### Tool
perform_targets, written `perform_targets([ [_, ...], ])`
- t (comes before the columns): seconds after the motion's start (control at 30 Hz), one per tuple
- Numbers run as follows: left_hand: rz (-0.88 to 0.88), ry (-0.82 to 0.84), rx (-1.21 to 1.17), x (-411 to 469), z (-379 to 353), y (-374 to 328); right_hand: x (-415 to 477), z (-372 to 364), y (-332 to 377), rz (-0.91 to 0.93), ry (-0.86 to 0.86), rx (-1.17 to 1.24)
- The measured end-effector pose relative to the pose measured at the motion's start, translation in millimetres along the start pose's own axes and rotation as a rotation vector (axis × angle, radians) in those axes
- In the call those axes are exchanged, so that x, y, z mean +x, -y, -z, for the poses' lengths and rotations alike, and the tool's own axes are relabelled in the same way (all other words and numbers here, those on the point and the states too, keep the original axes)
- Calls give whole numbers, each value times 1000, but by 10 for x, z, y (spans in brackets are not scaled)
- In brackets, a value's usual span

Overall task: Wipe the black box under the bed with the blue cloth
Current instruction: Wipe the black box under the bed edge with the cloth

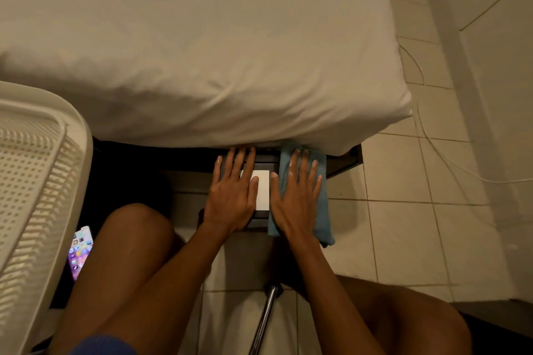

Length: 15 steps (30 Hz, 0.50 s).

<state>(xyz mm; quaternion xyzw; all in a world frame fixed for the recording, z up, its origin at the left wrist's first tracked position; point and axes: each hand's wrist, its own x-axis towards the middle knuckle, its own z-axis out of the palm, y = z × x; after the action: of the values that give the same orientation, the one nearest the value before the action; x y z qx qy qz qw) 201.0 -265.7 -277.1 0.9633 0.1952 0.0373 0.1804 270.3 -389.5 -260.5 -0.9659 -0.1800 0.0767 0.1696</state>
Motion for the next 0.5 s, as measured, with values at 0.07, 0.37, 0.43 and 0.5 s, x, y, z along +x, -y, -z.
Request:
perform_targets([
  [0.07, 3, 3, -11, 2, 3, 7, -15, -3, -29, 19, -16, 7],
  [0.37, 7, -17, -22, -3, -9, 2, -69, 4, -83, 197, 46, 56],
  [0.43, 3, -24, -8, 1, -9, 1, 116, 73, -163, 200, 64, 73],
  [0.5, 5, -25, -4, 3, -11, 3, 163, 107, -228, 149, 29, 104],
])
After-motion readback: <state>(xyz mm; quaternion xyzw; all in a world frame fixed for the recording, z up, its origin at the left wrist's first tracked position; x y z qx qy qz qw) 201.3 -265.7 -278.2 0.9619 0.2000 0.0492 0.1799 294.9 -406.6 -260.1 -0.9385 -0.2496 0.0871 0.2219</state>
